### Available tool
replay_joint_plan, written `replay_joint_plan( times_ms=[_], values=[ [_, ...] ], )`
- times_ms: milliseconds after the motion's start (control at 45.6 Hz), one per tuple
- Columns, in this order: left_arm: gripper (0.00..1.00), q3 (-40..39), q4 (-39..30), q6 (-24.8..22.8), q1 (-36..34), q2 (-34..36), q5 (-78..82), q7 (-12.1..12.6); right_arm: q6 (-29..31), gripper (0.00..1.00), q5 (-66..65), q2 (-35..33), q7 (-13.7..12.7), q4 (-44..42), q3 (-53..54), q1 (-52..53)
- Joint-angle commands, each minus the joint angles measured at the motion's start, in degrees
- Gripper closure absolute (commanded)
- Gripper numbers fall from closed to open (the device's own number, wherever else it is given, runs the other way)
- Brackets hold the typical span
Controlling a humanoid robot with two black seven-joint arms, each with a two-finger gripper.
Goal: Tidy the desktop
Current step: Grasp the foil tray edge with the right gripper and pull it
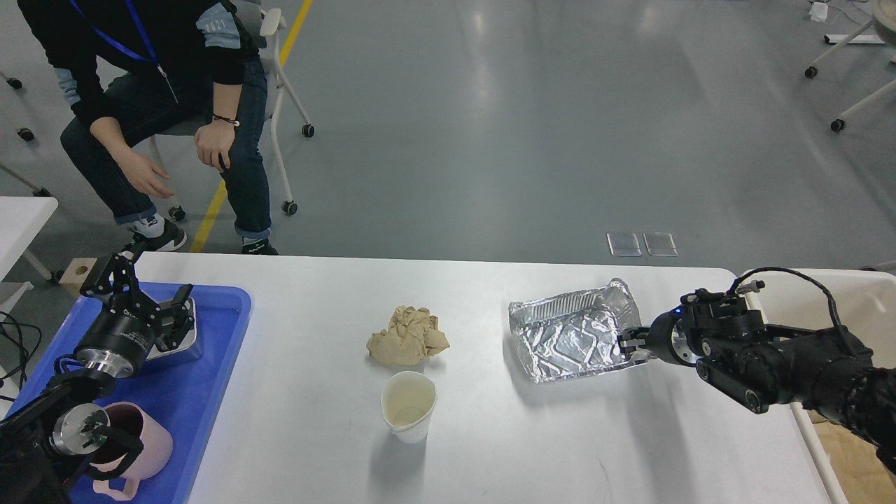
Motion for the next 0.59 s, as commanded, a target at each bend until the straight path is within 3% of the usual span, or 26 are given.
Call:
replay_joint_plan(
  times_ms=[0, 395, 571],
  values=[
    [0.02, 0.0, 0.0, 0.0, 0.0, -0.1, 0.0, 0.0, 2.9, 1.0, 0.3, -0.5, 0.0, 0.2, 0.6, 0.6],
    [0.02, 0.3, 0.0, 0.0, 0.0, -0.2, 0.0, 0.0, 10.9, 1.0, 13.8, -6.6, -0.9, 0.5, 0.5, 4.9],
    [0.02, 0.7, 0.0, 0.5, -0.2, -0.5, 0.0, 0.1, 14.7, 1.0, 20.2, -12.4, -0.9, 6.1, 0.8, 6.9]
  ],
)
